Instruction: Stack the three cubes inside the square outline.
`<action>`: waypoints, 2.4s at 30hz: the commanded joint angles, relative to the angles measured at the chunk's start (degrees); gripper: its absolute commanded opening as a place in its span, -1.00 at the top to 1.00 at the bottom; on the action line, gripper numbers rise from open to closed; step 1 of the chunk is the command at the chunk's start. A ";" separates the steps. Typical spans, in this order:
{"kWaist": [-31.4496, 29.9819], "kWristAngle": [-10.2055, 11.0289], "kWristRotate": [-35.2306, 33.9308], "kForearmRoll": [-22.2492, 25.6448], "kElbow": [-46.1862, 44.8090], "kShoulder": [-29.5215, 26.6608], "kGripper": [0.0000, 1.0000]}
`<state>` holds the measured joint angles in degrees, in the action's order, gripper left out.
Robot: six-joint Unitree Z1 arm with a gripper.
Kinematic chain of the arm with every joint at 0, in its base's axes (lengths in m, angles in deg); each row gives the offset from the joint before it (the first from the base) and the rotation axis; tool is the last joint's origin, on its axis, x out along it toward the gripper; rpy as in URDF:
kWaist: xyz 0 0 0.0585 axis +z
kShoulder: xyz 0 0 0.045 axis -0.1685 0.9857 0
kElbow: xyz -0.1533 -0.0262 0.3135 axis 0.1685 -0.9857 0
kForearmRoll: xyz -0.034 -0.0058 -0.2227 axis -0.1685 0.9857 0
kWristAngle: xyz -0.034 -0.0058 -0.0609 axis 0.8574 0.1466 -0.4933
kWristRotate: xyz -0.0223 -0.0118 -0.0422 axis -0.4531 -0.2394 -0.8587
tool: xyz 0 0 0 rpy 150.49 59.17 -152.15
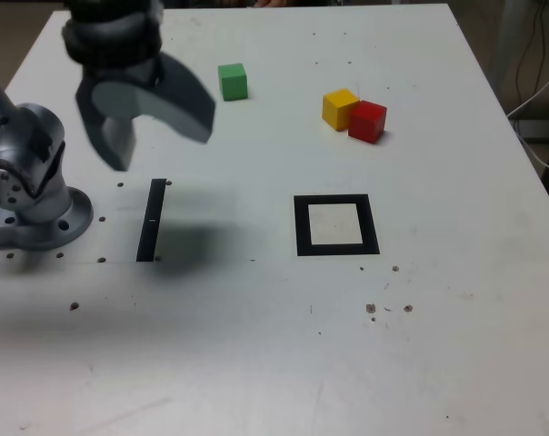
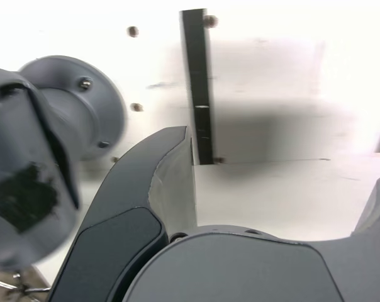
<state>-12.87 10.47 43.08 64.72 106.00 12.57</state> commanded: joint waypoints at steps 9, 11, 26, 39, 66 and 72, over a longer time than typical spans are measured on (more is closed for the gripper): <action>0.09 0.60 -4.82 5.94 15.27 6.48 -0.98; 0.09 0.90 -5.13 7.85 19.04 8.49 -0.98; 4.04 2.87 -8.69 13.67 34.02 20.43 -0.99; 4.77 2.13 -9.78 19.40 53.79 35.79 -0.99; 21.89 -0.06 -15.60 18.52 66.19 55.16 -0.99; 22.07 -0.52 -18.03 17.73 65.94 57.07 -0.98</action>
<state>9.10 10.12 25.57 82.36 171.91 69.12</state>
